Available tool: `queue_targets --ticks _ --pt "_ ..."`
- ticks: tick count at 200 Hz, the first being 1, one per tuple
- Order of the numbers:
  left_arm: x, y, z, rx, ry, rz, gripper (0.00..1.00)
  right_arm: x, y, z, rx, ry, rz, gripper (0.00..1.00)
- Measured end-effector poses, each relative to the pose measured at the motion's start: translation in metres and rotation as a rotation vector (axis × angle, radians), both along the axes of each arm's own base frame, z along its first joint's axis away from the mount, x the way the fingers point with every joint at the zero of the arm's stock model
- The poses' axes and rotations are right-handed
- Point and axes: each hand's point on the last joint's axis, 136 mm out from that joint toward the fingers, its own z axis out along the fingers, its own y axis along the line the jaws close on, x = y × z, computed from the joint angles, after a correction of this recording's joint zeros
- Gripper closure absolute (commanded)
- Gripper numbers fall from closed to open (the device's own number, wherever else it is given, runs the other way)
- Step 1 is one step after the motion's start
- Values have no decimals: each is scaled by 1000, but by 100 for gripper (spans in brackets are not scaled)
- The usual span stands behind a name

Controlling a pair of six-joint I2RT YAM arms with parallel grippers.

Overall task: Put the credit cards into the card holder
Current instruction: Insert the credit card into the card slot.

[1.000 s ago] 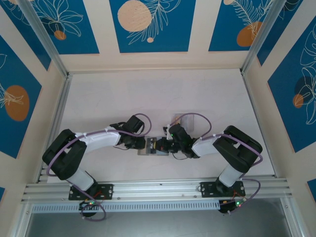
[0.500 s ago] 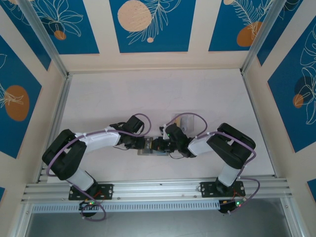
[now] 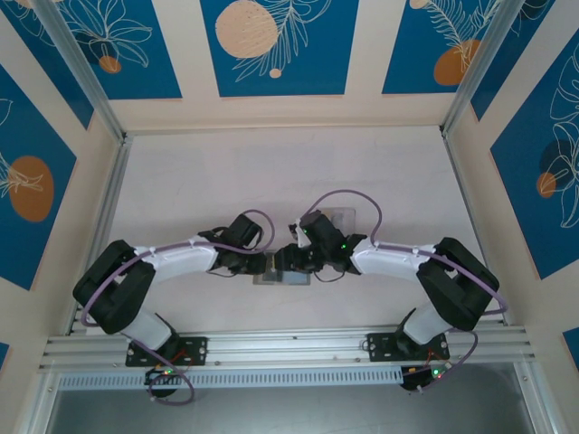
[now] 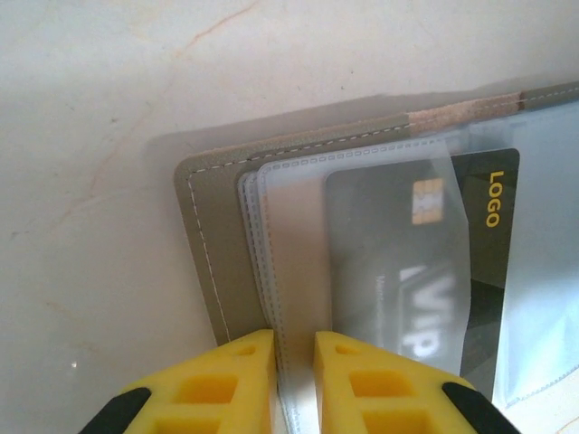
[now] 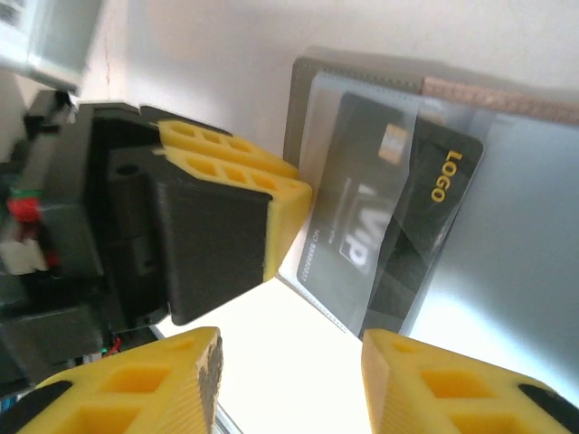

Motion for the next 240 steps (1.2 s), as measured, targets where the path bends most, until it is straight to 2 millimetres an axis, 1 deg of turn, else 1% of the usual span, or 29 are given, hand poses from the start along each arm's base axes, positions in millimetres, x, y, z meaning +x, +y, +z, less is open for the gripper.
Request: queue_targets --ticks 14,22,44,70,96,132,158,183,211,223,240 --pt "0 0 0 -4 0 6 83 4 -3 3 -36 -8 -3 90" --pt "0 0 0 -5 0 6 83 7 -5 3 -58 -14 -3 95" --pt "-1 0 0 -9 3 5 83 13 -7 -4 -127 -6 -9 100" --pt "-1 -1 0 -14 2 5 83 16 -10 -21 -214 13 -13 100" --pt "-1 -1 0 -17 -1 5 83 11 -17 -39 -293 38 -9 100" --pt "-2 -2 0 -24 0 2 82 8 -18 -55 -339 67 -1 100" --pt "-3 -2 0 -27 1 1 80 11 -9 -56 -330 71 8 100" --pt "-3 -1 -1 -26 3 0 78 13 -7 -58 -332 77 11 100" --pt "-3 -2 0 -29 3 -1 74 13 0 -58 -298 84 21 97" --pt "-4 -2 0 -29 4 -1 72 14 3 -57 -280 85 18 95" --pt "-4 -2 0 -31 4 -1 69 14 5 -58 -263 93 10 89"
